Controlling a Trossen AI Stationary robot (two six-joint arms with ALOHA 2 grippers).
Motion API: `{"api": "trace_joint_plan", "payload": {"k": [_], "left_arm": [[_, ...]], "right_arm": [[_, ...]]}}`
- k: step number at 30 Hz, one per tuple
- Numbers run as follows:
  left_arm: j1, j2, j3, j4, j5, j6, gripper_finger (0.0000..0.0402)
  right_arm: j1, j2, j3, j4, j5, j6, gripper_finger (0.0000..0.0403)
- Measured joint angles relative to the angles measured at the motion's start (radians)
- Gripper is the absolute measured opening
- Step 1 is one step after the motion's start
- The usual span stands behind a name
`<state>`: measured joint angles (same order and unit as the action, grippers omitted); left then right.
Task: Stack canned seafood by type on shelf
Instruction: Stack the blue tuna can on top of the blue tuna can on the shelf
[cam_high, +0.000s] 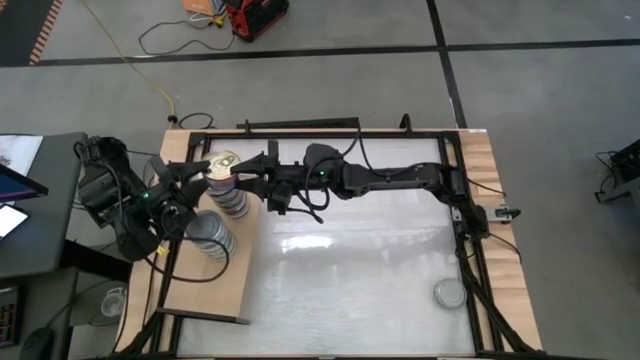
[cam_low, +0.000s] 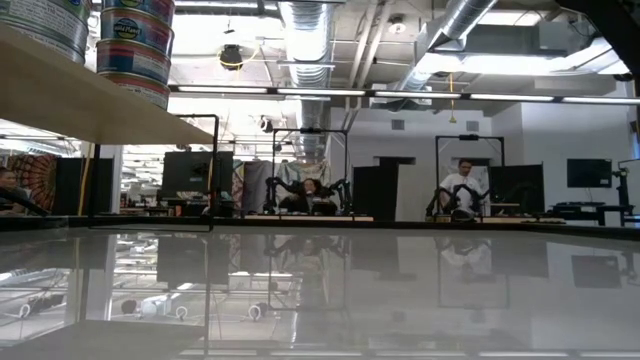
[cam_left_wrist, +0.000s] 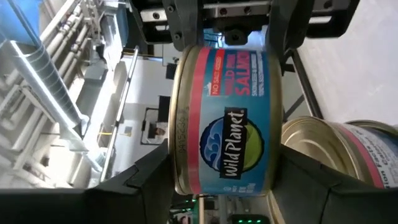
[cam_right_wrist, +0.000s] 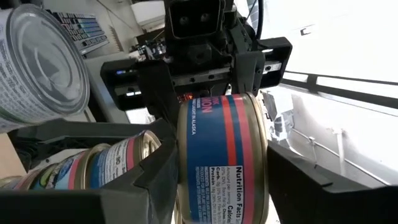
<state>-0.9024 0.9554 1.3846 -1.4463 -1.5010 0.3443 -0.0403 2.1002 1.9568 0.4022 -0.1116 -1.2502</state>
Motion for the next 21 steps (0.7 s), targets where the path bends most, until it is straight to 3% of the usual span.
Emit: {"api": "trace_joint_plan", "payload": {"k": [11, 21], "left_arm": [[0.000, 0.005, 0.000, 0.018, 0.040, -0.029, 0.0323], [-0.064, 0.002, 0.000, 0.138, 0.060, 0.013, 0.0331]], "right_arm": [[-0.011, 0.000, 0.000, 0.006, 0.001, 0.049, 0.0229], [-0.021, 0.000, 0.000, 0.007, 0.007, 0.088, 0.0229]]}}
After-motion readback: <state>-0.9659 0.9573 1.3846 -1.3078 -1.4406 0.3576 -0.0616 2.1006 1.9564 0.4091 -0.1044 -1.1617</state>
